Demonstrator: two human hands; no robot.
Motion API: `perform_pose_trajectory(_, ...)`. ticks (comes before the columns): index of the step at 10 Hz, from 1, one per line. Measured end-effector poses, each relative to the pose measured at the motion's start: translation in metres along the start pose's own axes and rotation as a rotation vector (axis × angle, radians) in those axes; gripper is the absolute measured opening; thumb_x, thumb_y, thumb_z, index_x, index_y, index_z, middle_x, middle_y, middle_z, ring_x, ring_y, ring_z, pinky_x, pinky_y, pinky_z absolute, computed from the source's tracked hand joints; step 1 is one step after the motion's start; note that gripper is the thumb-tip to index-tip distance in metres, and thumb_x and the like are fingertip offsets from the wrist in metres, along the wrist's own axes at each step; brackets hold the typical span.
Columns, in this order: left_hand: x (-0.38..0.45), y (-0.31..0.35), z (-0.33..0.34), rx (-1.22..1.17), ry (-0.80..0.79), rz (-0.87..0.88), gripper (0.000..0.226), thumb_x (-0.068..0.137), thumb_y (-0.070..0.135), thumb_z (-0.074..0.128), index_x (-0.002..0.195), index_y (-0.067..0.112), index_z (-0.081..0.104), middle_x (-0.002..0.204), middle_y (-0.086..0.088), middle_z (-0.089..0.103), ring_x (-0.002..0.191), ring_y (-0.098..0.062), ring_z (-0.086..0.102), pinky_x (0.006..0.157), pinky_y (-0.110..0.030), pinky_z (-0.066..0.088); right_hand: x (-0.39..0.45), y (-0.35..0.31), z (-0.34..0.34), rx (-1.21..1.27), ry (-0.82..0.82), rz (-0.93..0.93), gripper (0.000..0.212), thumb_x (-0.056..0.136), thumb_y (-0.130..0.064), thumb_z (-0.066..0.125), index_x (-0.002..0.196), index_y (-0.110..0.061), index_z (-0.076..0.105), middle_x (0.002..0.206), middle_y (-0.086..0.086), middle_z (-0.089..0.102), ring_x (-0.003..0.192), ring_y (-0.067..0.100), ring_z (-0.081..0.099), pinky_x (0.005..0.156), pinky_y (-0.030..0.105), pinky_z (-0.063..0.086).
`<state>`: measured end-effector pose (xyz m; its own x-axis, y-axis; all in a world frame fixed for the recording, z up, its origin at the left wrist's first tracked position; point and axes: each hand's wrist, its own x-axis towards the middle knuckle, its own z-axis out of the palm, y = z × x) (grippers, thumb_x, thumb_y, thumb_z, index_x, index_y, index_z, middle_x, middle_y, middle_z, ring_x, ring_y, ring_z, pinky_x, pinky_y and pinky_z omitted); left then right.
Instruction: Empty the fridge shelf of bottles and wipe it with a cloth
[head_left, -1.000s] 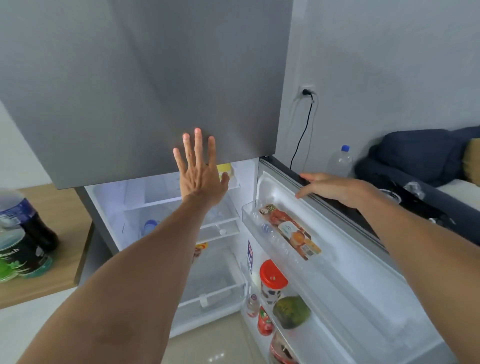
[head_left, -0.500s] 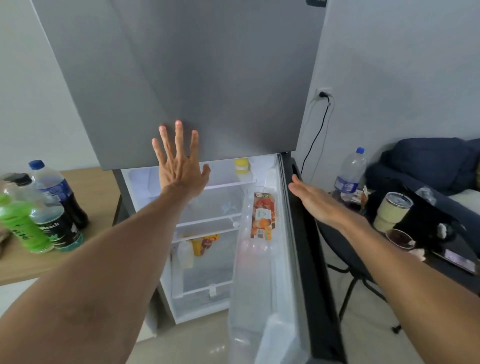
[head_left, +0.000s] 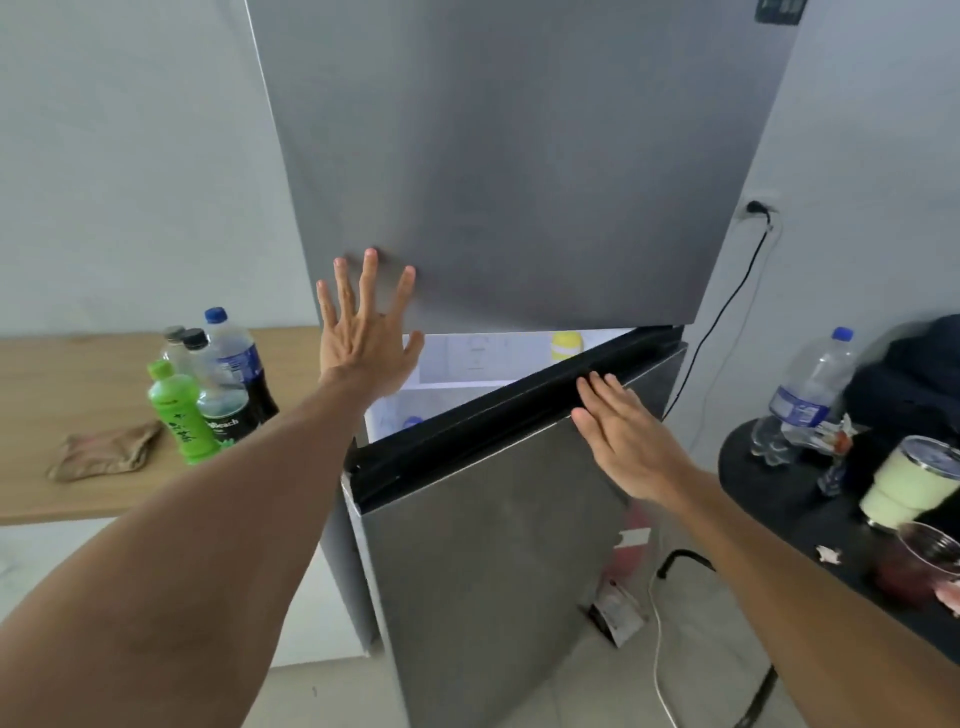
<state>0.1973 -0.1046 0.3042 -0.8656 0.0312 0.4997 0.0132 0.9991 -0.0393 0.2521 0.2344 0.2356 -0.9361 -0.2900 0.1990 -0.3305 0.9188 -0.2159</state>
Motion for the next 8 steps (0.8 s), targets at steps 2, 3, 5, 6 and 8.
perform_pose_trajectory(2, -0.008, -0.018, 0.012, -0.023, -0.007, -0.023, 0.075, 0.102, 0.055, 0.037, 0.164, 0.031, 0.003, 0.173, -0.012, -0.008, 0.156, -0.049, -0.007, 0.125, -0.062, 0.001, 0.045, -0.022, 0.016, -0.152, 0.0, 0.039, 0.066, 0.108, -0.052, 0.015, 0.164, -0.017, 0.017, 0.173, 0.008, 0.017, 0.16, 0.028, 0.011, 0.13, 0.046, 0.004)
perform_pose_trajectory(3, -0.016, -0.02, 0.021, -0.042, -0.014, -0.051, 0.076, 0.102, 0.055, 0.038, 0.165, 0.028, 0.005, 0.173, -0.014, -0.006, 0.156, -0.049, -0.005, 0.125, -0.062, 0.003, 0.064, -0.031, 0.018, -0.214, -0.028, 0.063, 0.068, 0.107, -0.054, 0.014, 0.164, -0.017, 0.016, 0.172, 0.007, 0.02, 0.159, 0.031, 0.015, 0.129, 0.051, 0.007)
perform_pose_trajectory(5, -0.049, -0.006, 0.053, -0.154, -0.098, -0.141, 0.081, 0.103, 0.053, 0.035, 0.164, 0.021, -0.006, 0.173, -0.016, -0.004, 0.158, -0.043, -0.006, 0.127, -0.056, 0.002, 0.094, -0.041, 0.028, -0.229, -0.041, 0.097, 0.077, 0.104, -0.061, 0.016, 0.164, -0.013, 0.014, 0.171, 0.01, 0.02, 0.158, 0.035, 0.014, 0.129, 0.051, 0.007)
perform_pose_trajectory(6, -0.064, 0.004, 0.075, -0.152, -0.198, -0.097, 0.081, 0.103, 0.054, 0.033, 0.164, 0.019, -0.007, 0.172, -0.018, -0.007, 0.158, -0.041, -0.009, 0.128, -0.054, -0.001, 0.1, -0.041, 0.029, -0.225, -0.057, 0.113, 0.081, 0.103, -0.064, 0.018, 0.164, -0.013, 0.007, 0.173, 0.011, 0.011, 0.159, 0.036, 0.007, 0.129, 0.051, 0.003)
perform_pose_trajectory(8, -0.054, 0.015, 0.083, -0.081, -0.268, -0.076, 0.082, 0.101, 0.064, 0.026, 0.164, 0.025, -0.01, 0.171, -0.017, -0.014, 0.157, -0.04, -0.015, 0.125, -0.055, -0.006, 0.099, -0.041, 0.019, -0.044, -0.156, 0.091, 0.089, 0.1, -0.059, 0.045, 0.165, -0.016, 0.001, 0.174, 0.009, -0.007, 0.16, 0.032, -0.009, 0.128, 0.048, 0.007)
